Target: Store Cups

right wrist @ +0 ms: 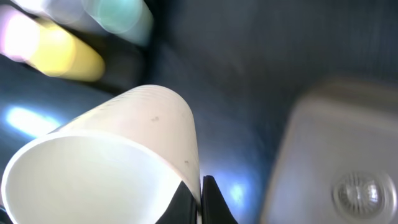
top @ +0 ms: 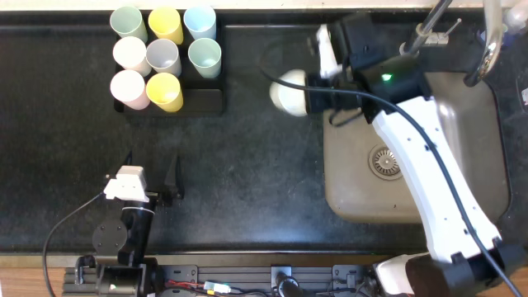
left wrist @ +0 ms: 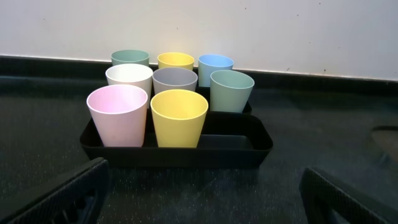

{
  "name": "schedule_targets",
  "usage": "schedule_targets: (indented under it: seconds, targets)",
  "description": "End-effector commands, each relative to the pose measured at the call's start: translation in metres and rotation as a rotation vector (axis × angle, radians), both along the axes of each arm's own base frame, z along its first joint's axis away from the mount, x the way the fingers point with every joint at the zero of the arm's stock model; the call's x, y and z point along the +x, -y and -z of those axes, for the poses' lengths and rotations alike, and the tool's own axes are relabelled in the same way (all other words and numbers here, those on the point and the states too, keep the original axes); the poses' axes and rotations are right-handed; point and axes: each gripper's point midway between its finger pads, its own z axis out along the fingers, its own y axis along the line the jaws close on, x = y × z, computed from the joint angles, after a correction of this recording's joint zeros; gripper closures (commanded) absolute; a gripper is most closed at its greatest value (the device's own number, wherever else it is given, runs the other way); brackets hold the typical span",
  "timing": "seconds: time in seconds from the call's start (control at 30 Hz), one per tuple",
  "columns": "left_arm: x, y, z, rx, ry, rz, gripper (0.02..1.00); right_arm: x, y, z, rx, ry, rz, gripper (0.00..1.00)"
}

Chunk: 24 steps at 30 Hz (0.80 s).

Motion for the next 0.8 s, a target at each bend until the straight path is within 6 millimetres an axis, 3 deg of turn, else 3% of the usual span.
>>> schedule_targets:
  seconds: [0.03, 0.13, 0.33, 0.6, 0.8]
  targets:
    - [-0.001, 0.001, -0.001, 0.020, 0.009, 0.009, 0.020, 0.012, -0.057, -0.067, 0.071, 0.166, -0.056, 0.956]
    - [-0.001, 0.001, -0.001, 0.020, 0.008, 0.009, 0.018, 0.023, -0.096, -0.065, 0.063, 0.182, -0.108, 0.958]
    - [-0.001, 0.001, -0.001, 0.020, 0.009, 0.009, 0.018, 0.038, -0.136, -0.029, 0.066, 0.118, -0.111, 0.958]
    - [-0.001, 0.001, -0.001, 0.020, 0.009, 0.009, 0.018, 0.047, -0.162, 0.036, 0.018, 0.008, -0.101, 0.956]
    - [-0.001, 0.001, -0.001, 0.020, 0.009, 0.009, 0.018, 0.055, -0.168, 0.067, -0.011, -0.029, -0.096, 0.958]
